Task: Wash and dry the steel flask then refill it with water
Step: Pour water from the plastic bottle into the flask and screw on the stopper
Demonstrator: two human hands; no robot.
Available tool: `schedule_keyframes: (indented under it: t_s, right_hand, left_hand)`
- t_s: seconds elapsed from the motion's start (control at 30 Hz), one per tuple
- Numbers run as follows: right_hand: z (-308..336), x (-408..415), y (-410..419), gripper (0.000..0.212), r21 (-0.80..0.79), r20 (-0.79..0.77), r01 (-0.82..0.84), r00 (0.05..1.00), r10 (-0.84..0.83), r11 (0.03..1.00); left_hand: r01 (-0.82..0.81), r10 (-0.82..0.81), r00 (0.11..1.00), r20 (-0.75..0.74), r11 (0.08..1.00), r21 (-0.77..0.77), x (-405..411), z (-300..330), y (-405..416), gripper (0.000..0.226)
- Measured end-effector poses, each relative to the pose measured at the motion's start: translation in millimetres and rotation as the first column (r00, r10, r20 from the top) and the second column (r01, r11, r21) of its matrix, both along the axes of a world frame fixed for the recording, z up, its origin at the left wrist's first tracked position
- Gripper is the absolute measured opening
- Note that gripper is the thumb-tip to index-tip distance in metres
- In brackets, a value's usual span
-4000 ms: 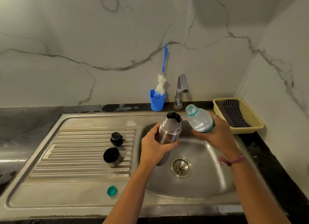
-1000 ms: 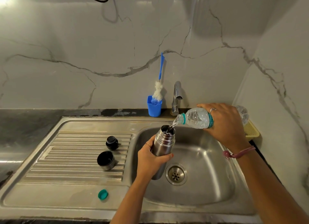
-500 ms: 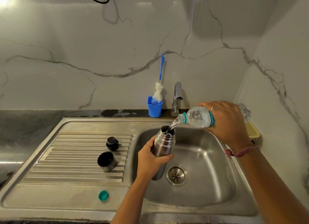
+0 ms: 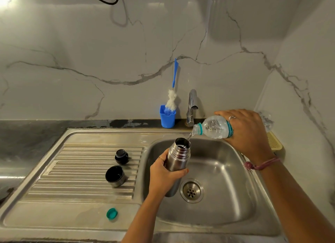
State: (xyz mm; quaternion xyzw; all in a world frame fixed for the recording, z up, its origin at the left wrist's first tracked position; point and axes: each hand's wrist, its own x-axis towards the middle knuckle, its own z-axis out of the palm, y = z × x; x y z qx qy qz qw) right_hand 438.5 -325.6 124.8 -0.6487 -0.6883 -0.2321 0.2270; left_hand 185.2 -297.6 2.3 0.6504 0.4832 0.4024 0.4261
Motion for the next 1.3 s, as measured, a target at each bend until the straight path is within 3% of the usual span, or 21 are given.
schedule_keyframes:
  t_s: [1.3]
  right_hand:
    - [4.9, -0.9, -4.9, 0.057, 0.056, 0.095, 0.009, 0.995, -0.014, 0.998]
  left_hand:
    - [-0.005, 0.005, 1.000, 0.000, 1.000, 0.004, 3.7, -4.6, -4.0, 0.075]
